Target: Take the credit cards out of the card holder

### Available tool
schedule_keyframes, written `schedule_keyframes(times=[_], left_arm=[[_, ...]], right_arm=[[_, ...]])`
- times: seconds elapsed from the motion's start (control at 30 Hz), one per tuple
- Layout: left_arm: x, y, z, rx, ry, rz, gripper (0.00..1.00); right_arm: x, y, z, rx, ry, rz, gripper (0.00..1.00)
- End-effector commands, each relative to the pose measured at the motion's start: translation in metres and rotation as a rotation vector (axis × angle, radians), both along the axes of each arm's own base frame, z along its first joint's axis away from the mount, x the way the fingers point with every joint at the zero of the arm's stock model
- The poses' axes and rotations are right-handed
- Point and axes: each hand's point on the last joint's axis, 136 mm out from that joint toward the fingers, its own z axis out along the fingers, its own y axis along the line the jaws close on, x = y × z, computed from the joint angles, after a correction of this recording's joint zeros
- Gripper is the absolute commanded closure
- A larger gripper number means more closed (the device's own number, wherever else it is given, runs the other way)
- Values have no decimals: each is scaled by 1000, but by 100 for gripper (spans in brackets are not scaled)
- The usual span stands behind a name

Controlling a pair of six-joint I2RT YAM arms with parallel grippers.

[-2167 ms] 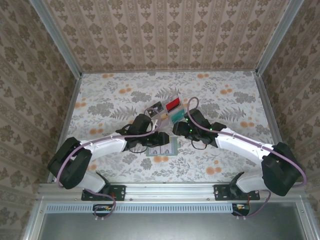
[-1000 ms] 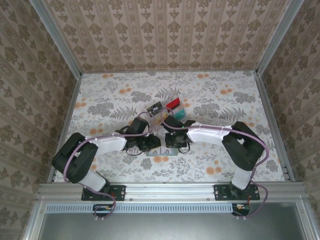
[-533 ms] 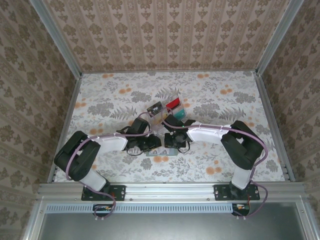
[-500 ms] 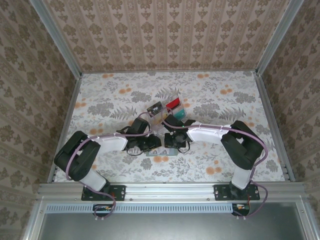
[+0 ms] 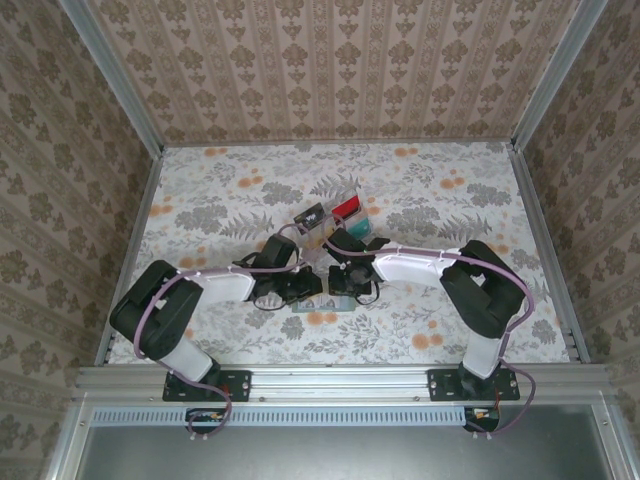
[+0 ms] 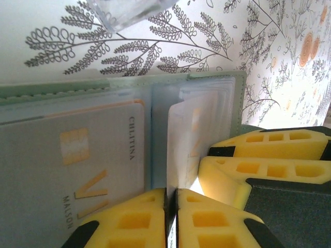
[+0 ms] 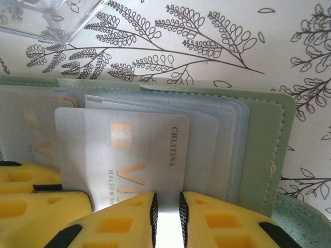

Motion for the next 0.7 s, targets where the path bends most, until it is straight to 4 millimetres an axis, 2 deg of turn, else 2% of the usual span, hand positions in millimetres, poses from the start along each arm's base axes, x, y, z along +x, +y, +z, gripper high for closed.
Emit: schedule_keyframes(times=[0.0, 0.27, 0.47, 0.57, 0.67], left_arm=[[-1, 0, 7, -30, -23, -21, 93], [-3, 16, 9, -4, -36, -20, 98], [-5, 37, 16, 38, -57, -22, 100], [-5, 44, 30, 56, -100, -56, 100], [-5, 48, 51, 87, -153, -96, 100]], right_arm=[[-5, -17, -16, -94, 39, -9, 76], [-6, -27, -22, -150, 51, -25, 76], [-3, -28, -16, -146, 29, -26, 76], [4, -19, 1, -82, -20, -6, 75], [17, -2, 32, 39, -97, 17, 69]])
